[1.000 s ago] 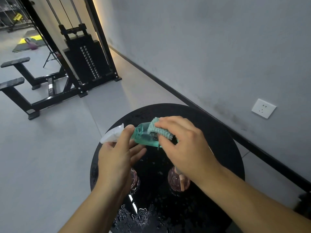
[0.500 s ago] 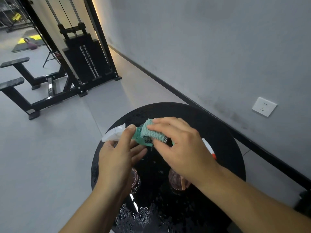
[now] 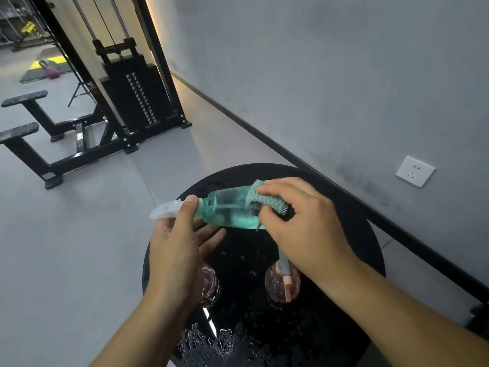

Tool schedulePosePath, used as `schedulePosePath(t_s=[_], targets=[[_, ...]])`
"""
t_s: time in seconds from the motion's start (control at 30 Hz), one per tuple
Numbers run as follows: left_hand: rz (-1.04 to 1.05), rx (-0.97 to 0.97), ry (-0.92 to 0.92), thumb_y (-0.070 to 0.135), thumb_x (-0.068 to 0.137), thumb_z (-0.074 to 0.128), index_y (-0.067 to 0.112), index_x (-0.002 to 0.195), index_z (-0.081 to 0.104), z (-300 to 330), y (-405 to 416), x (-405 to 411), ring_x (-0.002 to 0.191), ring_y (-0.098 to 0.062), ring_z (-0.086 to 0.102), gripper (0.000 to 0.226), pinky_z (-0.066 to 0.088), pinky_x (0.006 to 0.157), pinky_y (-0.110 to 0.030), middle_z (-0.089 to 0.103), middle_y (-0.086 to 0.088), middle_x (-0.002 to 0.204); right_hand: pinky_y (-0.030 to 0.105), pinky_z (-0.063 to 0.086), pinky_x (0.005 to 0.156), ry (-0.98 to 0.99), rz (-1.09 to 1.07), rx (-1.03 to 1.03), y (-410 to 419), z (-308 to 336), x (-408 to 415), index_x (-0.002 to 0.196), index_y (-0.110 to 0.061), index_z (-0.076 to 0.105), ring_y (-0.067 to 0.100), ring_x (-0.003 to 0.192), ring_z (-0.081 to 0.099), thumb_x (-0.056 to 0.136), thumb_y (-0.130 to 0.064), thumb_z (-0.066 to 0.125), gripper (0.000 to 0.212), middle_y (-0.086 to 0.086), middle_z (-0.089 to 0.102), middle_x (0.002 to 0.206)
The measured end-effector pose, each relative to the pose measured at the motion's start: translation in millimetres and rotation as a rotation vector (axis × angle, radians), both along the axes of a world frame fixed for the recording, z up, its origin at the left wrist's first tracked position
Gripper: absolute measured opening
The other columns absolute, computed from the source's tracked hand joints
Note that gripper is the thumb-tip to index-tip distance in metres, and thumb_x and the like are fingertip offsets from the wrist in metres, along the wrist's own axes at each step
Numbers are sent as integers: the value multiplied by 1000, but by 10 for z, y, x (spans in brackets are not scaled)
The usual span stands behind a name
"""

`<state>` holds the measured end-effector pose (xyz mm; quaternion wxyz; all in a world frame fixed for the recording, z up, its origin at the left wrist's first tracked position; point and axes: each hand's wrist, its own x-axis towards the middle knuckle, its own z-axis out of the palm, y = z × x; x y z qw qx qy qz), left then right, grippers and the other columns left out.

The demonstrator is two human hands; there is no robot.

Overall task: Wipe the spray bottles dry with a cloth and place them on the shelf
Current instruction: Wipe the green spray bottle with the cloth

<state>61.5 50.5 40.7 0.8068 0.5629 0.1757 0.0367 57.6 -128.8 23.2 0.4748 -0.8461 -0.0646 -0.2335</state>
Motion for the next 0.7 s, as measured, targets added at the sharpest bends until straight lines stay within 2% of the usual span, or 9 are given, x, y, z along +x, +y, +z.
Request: schedulePosePath(t_s=[0.03, 0.13, 0.23, 0.33, 0.4, 0.47, 0.53, 0.63, 0.7], targets=[[3, -7, -1, 35, 104, 66, 13, 122, 60, 4, 0, -2, 89, -26, 82, 29, 62, 57, -25, 83, 2, 84, 30, 60, 90, 10, -18, 13, -12, -3, 6, 119, -21, 74, 8, 115, 62, 91, -9, 69, 30, -16, 64, 119], [2, -36, -12, 29, 105, 66, 6, 125, 59, -10, -44, -12, 90, -27, 82, 31, 68, 72, -35, 81, -8, 97, 24, 57, 93, 14, 17, -18, 21, -1, -15, 124, -22, 73, 4, 120, 59, 94, -11, 69, 32, -16, 63, 124], [5, -43, -6, 28, 106, 65, 6, 122, 59, -35, -37, -9, 94, -31, 82, 28, 68, 75, -37, 78, -16, 110, 22, 55, 97, 9, 96, -103, 71, 1, -37, 128, -24, 71, 2, 124, 55, 95, -14, 70, 35, -16, 62, 128], [1, -41, 4, 30, 107, 62, 12, 113, 59, -1, 22, 4, 102, -36, 80, 20, 60, 54, -24, 77, -18, 117, 18, 57, 89, 32, 29, -29, -2, 11, -7, 120, -23, 74, 1, 115, 60, 93, -11, 69, 31, -18, 64, 120], [-6, -36, 2, 32, 108, 60, 15, 110, 58, 6, 41, 12, 105, -37, 79, 17, 55, 48, -21, 77, -18, 120, 11, 56, 80, 57, -24, 37, -69, 15, 23, 116, -21, 74, -4, 107, 62, 93, -8, 68, 28, -18, 64, 114], [-17, -41, -18, 33, 108, 60, 16, 111, 59, -11, 35, 21, 104, -33, 80, 17, 63, 62, -28, 76, -18, 123, 13, 57, 81, 62, -20, 49, -72, 9, 24, 117, -21, 74, -5, 107, 62, 94, -7, 69, 28, -18, 64, 115], [-24, -53, -35, 32, 109, 59, 13, 115, 61, -51, 30, 27, 100, -28, 80, 21, 67, 79, -39, 74, -20, 125, 19, 58, 87, 52, 33, 4, -19, 4, -8, 122, -23, 73, 0, 114, 60, 95, -9, 69, 30, -18, 63, 120], [-31, -73, -38, 30, 109, 58, 10, 123, 61, -79, 62, 44, 104, -30, 80, 24, 67, 81, -41, 74, -21, 127, 22, 56, 93, 17, 60, -52, 24, 10, -31, 122, -24, 73, 4, 118, 59, 93, -11, 70, 32, -18, 63, 122], [-30, -92, -56, 28, 110, 57, 9, 123, 60, -67, 86, 56, 108, -31, 79, 23, 67, 80, -41, 74, -19, 128, 16, 56, 88, 19, -4, -3, -29, 23, -4, 117, -22, 74, 1, 111, 62, 92, -8, 70, 30, -17, 64, 116]])
